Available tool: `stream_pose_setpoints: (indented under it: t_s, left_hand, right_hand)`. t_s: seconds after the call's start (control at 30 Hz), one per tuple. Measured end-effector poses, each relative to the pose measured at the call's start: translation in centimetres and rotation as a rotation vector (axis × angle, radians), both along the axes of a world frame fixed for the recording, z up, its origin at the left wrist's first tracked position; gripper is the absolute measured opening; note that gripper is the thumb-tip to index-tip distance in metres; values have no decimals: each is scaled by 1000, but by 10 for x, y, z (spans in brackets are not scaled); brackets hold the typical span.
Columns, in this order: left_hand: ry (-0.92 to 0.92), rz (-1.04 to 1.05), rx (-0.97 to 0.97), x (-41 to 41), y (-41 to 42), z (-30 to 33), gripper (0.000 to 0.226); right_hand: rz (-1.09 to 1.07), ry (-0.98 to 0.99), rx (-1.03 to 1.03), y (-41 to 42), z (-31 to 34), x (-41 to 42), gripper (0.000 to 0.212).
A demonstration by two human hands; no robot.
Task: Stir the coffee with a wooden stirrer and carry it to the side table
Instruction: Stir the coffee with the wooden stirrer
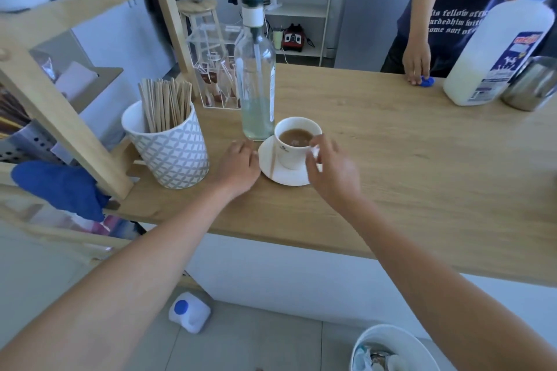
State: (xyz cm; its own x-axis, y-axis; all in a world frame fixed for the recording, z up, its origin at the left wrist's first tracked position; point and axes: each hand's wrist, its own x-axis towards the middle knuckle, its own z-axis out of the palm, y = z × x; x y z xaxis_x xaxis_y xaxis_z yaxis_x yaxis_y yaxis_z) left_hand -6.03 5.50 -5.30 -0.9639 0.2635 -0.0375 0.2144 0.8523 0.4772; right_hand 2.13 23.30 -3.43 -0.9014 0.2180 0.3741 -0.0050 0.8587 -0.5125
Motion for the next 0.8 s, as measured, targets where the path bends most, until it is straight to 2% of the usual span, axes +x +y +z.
stream_pose_setpoints:
  t_s: [0.1,0.2,0.37,0.57,0.73,0.8]
  left_hand:
    - [14,-24,-94,0,-7,-13,53]
    - [34,-45,-188,-2,-13,-25,55]
    - [93,-46,-234,2,-16,-31,56]
    - [89,-45,-227,4,-16,-31,55]
    - [89,-43,-212,3,-15,-32,55]
    - [88,-46,-211,3,-16,-33,55]
  right_hand:
    - [216,-115,275,-20,-10,-1,31]
    - [262,-253,430,-30,-17,-6,38]
    - [292,-335,539,-44,-12,-19,52]
    - [274,-463,701,-56,-2,-28,43]
    - [363,-437,874,-53,12,-35,35]
    - [429,-311,925,-49,13,-35,26]
